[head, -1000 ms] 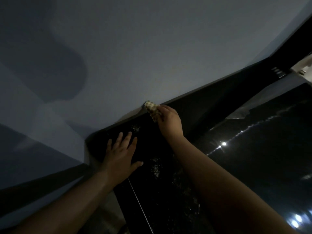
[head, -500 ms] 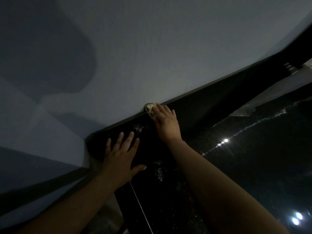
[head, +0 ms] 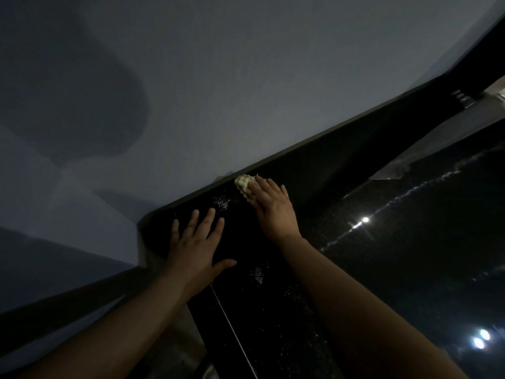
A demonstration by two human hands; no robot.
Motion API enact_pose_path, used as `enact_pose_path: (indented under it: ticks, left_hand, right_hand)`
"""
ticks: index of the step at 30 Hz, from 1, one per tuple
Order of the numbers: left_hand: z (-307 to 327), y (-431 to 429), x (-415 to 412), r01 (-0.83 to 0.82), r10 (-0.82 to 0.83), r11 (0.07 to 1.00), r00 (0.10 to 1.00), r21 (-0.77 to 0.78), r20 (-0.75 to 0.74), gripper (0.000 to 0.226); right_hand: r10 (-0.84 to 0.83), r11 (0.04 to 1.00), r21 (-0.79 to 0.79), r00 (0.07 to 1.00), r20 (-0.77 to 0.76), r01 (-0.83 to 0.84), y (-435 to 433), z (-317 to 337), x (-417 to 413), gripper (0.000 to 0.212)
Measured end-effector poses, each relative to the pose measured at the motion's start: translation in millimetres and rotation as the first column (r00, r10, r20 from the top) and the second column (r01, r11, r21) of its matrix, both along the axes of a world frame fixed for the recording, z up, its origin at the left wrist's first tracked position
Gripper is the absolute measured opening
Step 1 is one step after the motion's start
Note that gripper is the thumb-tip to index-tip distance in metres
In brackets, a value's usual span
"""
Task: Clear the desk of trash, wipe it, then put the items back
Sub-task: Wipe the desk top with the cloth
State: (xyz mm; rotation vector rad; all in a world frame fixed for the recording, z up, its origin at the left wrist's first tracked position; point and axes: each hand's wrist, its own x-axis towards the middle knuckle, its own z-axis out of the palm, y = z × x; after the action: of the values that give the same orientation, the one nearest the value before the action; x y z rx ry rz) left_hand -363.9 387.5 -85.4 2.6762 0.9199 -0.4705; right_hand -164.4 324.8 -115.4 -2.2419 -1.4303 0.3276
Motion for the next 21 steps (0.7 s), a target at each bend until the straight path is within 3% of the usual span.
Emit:
enact_pose_path:
  ticks: [21]
  left_hand:
    - [10.6, -9.5, 2.3, 0.019, -0.018, 0.999, 0.999, 0.028, -0.043, 0.089]
  right_hand:
    - [-0.115, 0.992, -0.047, 0.993, -0.014, 0.114, -75.1, 1.2, -27.1, 0.048]
